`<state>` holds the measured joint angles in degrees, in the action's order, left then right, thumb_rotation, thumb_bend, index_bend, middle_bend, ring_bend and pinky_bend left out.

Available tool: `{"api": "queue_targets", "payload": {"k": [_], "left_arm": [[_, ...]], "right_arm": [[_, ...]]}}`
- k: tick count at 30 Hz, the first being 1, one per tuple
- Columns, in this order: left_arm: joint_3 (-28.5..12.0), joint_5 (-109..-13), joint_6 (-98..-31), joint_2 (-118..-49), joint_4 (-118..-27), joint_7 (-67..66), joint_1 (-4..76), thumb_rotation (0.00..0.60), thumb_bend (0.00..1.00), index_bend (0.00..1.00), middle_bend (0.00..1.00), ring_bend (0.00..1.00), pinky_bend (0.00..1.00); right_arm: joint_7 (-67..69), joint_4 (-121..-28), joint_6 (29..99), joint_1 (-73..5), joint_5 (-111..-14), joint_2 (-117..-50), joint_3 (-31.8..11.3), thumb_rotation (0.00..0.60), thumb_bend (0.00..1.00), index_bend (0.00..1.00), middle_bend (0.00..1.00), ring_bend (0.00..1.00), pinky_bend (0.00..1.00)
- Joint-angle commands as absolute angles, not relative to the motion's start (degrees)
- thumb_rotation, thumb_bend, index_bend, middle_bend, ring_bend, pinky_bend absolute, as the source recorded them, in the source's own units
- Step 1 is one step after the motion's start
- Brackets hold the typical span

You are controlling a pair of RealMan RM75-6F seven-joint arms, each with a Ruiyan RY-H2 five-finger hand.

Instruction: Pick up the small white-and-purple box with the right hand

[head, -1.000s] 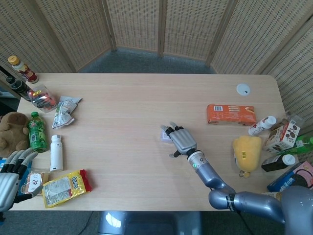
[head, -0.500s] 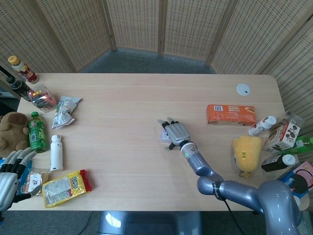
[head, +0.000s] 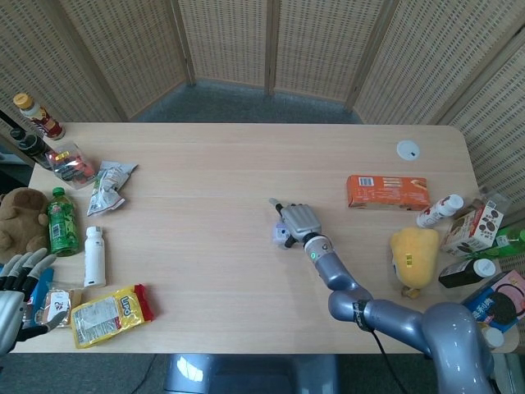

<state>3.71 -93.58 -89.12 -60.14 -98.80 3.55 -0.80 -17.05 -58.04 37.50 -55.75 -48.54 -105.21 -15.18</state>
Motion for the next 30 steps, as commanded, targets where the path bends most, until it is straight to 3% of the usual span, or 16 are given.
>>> {"api": "queue_targets", "payload": {"k": [1, 13, 19, 30], "left_arm": [[3.72, -93.60, -89.14, -60.16, -98.75, 3.63, -0.82, 0.600, 0.22, 0.11, 0.07, 0.00, 0.00], [3.67, -93.76, -89.32, -60.18, -98.35, 4.15, -0.87, 0.600, 0.23, 0.11, 0.07, 0.00, 0.00], [3.65, -93.72, -89.46, -60.21, -98.43, 4.01, -0.98, 0.600, 0.22, 0.11, 0.07, 0.00, 0.00], [3.76, -94.19, -89.38, -60.40, -98.68, 3.63, -0.89, 0.600, 0.22, 0.11, 0.07, 0.00, 0.00]], "right_arm": [[-16.10, -57.24, 37.70, -55.62, -49.33, -105.60, -15.20, 0.600, 0.14, 0.10, 0.51, 0.34, 0.42], [-13.49, -56.15, 37.97, -53.51, -51.51, -105.22, -13.86, 0.600, 0.15, 0.13, 0.52, 0.37, 0.42], [-12.62, -56.22, 38.56, -52.92, -52.24, -105.02, -14.03, 0.600, 0.17, 0.24, 0.67, 0.49, 0.51], [-16.27, -71.71, 44.13, -51.48, -53.18, -95.51, -15.27, 0.600, 0.17, 0.26, 0.69, 0.53, 0.55]]}}
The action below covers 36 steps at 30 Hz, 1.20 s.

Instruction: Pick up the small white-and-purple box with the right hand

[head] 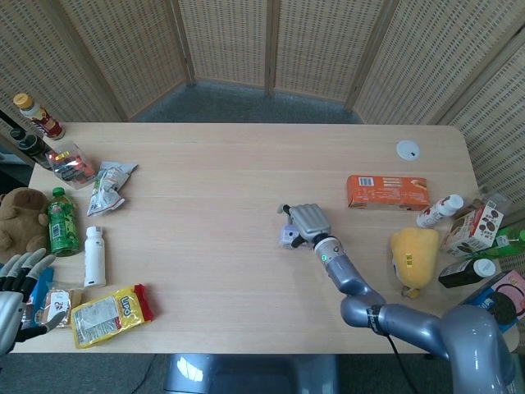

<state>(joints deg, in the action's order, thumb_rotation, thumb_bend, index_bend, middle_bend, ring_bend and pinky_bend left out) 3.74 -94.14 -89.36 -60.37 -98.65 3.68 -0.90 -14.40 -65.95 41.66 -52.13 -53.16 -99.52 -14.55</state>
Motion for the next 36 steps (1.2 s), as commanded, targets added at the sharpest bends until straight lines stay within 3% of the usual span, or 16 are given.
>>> {"api": "queue_targets", "payload": {"k": [1, 17, 36], "left_arm": [[3.75, -94.22, -89.42, -60.43, -98.70, 3.61, -0.91, 0.600, 0.22, 0.11, 0.07, 0.00, 0.00], [4.42, -95.99, -91.00, -60.86, -98.77, 3.84, -1.65, 0.600, 0.22, 0.11, 0.07, 0.00, 0.00], [4.56, -96.52, -91.69, -61.34, -98.39, 4.37, -2.10, 0.600, 0.23, 0.11, 0.07, 0.00, 0.00]], "right_arm": [[-16.68, -73.40, 44.65, -51.36, -52.98, -94.45, -15.49, 0.600, 0.17, 0.26, 0.69, 0.53, 0.55], [-24.54, -98.05, 51.06, -53.79, -46.11, -76.68, -21.45, 0.600, 0.16, 0.27, 0.69, 0.53, 0.55], [-27.47, -104.89, 54.62, -58.15, -40.58, -70.62, -22.02, 0.600, 0.16, 0.27, 0.69, 0.53, 0.55]]}}
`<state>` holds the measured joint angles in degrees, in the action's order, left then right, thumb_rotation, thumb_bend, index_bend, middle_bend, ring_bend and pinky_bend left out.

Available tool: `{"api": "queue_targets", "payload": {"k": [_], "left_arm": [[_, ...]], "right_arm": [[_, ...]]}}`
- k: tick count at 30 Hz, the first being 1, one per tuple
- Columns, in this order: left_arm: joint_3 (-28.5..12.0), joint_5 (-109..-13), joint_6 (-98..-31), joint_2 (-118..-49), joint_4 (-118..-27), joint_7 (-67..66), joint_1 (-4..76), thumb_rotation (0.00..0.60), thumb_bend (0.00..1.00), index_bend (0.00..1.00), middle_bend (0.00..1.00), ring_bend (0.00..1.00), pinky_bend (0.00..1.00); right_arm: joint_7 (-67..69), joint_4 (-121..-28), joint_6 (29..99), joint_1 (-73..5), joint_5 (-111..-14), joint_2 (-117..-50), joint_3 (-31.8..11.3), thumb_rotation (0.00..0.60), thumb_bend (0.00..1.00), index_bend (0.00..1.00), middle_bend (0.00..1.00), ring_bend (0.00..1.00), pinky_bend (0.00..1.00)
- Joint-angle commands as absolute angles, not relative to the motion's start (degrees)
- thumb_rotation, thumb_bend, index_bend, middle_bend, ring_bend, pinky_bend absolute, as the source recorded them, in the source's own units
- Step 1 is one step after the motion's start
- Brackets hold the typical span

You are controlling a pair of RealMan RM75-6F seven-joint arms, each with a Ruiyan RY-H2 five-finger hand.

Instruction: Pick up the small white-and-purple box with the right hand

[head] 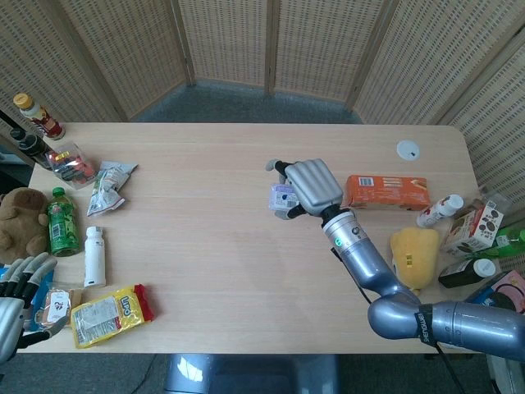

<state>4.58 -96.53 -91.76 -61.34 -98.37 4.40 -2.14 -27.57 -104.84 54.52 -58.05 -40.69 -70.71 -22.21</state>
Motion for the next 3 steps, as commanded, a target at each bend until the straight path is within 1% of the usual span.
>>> {"api": "queue_targets", "payload": {"k": [1, 3], "left_arm": [[4.54, -96.51, -91.64, -61.35, -98.39, 4.34, -2.07, 0.600, 0.23, 0.11, 0.07, 0.00, 0.00], [4.53, -96.50, -91.55, -61.34, -98.44, 4.28, -2.02, 0.600, 0.22, 0.11, 0.07, 0.00, 0.00]], "right_arm": [[-27.37, -104.90, 54.68, -58.22, -40.50, -70.58, -21.87, 0.600, 0.16, 0.27, 0.69, 0.53, 0.55], [-27.18, -104.79, 54.83, -58.39, -40.43, -70.55, -21.55, 0.600, 0.16, 0.27, 0.69, 0.53, 0.55]]}}
